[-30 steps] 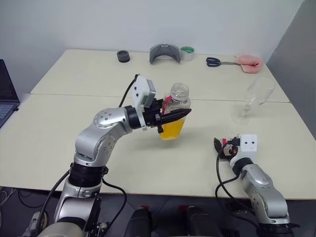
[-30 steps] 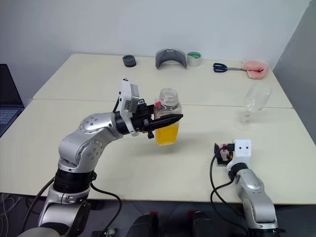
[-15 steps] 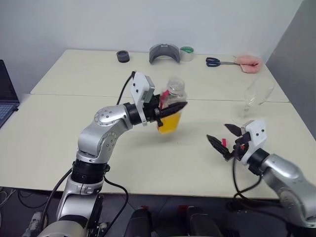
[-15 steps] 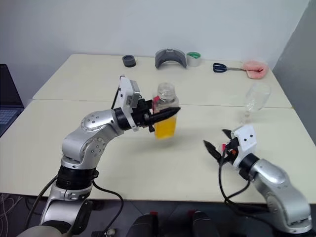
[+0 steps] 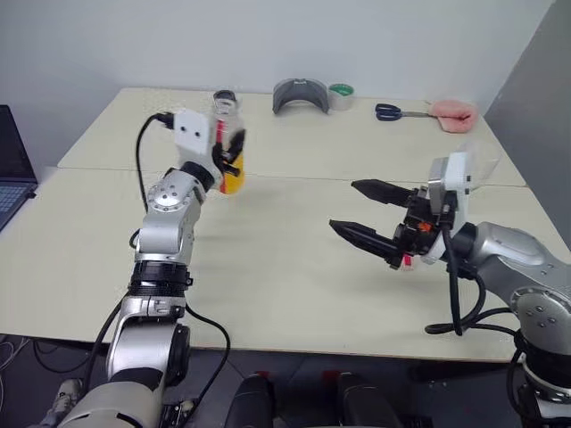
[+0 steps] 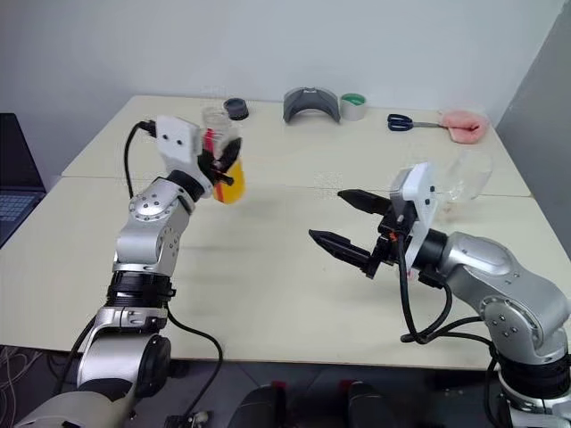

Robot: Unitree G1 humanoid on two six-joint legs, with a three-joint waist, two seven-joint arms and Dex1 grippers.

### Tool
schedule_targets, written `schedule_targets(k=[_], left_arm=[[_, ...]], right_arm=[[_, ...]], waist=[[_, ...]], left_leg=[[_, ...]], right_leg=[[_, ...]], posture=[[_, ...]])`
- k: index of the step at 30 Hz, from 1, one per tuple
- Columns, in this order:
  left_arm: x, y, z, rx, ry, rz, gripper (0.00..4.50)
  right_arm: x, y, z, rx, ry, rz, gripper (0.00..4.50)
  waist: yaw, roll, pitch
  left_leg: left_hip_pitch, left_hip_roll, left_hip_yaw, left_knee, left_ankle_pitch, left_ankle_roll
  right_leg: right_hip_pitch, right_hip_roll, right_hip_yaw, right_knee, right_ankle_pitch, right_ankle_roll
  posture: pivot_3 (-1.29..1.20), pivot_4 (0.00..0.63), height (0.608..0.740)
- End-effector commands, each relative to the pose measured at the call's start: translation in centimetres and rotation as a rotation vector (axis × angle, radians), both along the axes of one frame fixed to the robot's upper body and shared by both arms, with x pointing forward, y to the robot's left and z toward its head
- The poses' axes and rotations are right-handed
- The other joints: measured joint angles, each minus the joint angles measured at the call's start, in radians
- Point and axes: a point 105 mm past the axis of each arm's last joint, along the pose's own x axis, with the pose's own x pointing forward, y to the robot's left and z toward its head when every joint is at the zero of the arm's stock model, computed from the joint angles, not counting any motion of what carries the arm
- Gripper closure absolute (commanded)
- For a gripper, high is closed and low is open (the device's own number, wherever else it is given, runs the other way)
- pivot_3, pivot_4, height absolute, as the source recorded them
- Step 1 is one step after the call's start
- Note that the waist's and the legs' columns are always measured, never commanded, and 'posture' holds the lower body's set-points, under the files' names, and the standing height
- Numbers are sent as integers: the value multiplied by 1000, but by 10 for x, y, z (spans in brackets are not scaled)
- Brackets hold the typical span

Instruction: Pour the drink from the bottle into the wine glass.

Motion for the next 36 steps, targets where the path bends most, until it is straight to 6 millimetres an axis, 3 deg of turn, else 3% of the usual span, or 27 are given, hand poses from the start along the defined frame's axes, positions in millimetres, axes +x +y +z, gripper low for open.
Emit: schedule_targets(k=[1, 9, 16, 33, 36], left_arm=[[2, 10, 23, -39, -130, 40, 2749], [15, 20, -22, -151, -48, 50, 2749], [17, 16, -45, -126, -4, 29, 2749], [13, 14, -62, -109, 20, 49, 2749], [12, 15, -64, -112, 26, 55, 1848]], right_arm=[[-4, 7, 7, -26, -63, 40, 26], [-4, 12, 12, 10, -69, 69, 26], [-3, 15, 25, 86, -75, 61, 26], [-2, 18, 30, 123, -79, 45, 26], [-1, 18, 29, 122, -79, 43, 0]], waist=[[0, 0, 0], [-3, 0, 0], [-2, -1, 0], [-2, -1, 0], [-2, -1, 0]], left_leg=[[0, 0, 0, 0, 0, 0], [0, 0, 0, 0, 0, 0], [0, 0, 0, 0, 0, 0], [0, 0, 0, 0, 0, 0], [0, 0, 0, 0, 0, 0]], right_leg=[[0, 0, 0, 0, 0, 0], [0, 0, 0, 0, 0, 0], [0, 0, -1, 1, 0, 0], [0, 0, -1, 1, 0, 0], [0, 0, -1, 1, 0, 0]], posture=[[0, 150, 740], [0, 150, 740], [0, 150, 740], [0, 150, 740], [0, 150, 740]])
